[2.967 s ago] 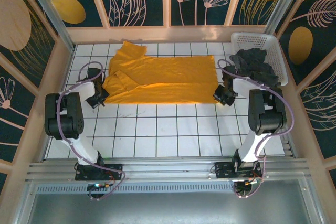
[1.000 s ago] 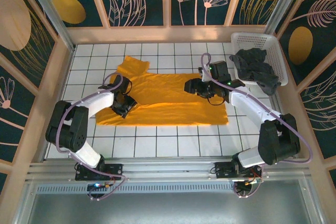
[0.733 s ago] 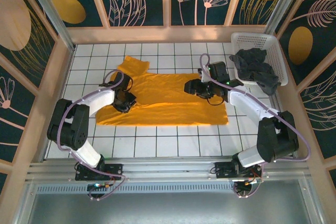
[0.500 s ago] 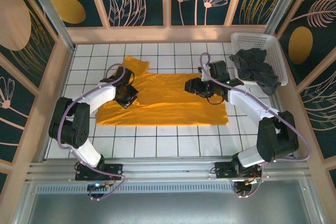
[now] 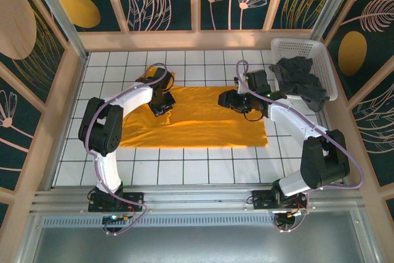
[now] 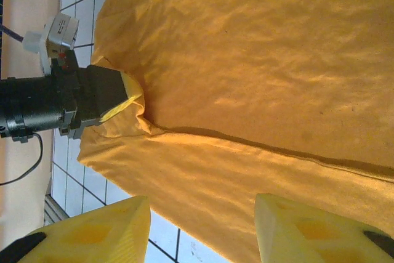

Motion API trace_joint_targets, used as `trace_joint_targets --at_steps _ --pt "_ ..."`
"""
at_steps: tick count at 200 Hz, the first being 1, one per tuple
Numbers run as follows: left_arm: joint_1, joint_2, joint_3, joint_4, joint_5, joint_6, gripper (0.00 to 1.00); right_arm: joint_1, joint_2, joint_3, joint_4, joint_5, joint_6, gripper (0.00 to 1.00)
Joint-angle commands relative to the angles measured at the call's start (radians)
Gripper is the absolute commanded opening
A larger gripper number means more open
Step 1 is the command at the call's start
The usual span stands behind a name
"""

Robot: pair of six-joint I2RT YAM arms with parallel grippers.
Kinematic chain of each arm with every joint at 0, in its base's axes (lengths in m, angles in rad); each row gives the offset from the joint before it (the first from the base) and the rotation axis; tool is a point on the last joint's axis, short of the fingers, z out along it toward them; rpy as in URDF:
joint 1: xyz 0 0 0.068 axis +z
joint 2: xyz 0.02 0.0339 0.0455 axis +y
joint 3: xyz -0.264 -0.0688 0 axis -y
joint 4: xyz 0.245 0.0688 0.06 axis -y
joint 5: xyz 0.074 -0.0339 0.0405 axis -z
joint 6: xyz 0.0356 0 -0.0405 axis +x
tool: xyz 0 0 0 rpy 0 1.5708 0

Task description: Fold and stack the t-shirts

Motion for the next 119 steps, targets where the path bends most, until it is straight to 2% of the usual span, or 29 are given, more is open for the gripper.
trace_joint_targets --at_steps 1,77,85,95,100,109,119 --pt "-0.008 0.044 0.063 -0.069 -0.038 0.080 0.00 -0.007 -0.004 0.013 -0.010 0.003 0.005 0.48" --pt "-0.015 0.115 0.134 -0.075 -0.075 0.126 0.01 -0.007 -0.024 -0.005 -0.017 0.000 0.009 0.48" --pt "-0.015 0.117 0.139 -0.075 -0.068 0.131 0.16 -0.007 -0.026 -0.007 -0.021 0.006 0.010 0.48" --pt "-0.015 0.112 0.153 -0.079 -0.076 0.131 0.42 -0.007 -0.031 -0.009 -0.025 0.017 0.009 0.49" --pt "-0.015 0.104 0.165 -0.084 -0.086 0.132 0.52 -0.008 -0.034 -0.010 -0.026 0.026 0.009 0.49" --pt "-0.013 0.095 0.202 -0.100 -0.119 0.134 0.59 -0.009 -0.036 -0.011 -0.029 0.048 0.013 0.49" --pt "-0.007 0.095 0.255 -0.123 -0.153 0.140 0.60 -0.015 -0.034 -0.010 -0.028 0.079 0.024 0.50"
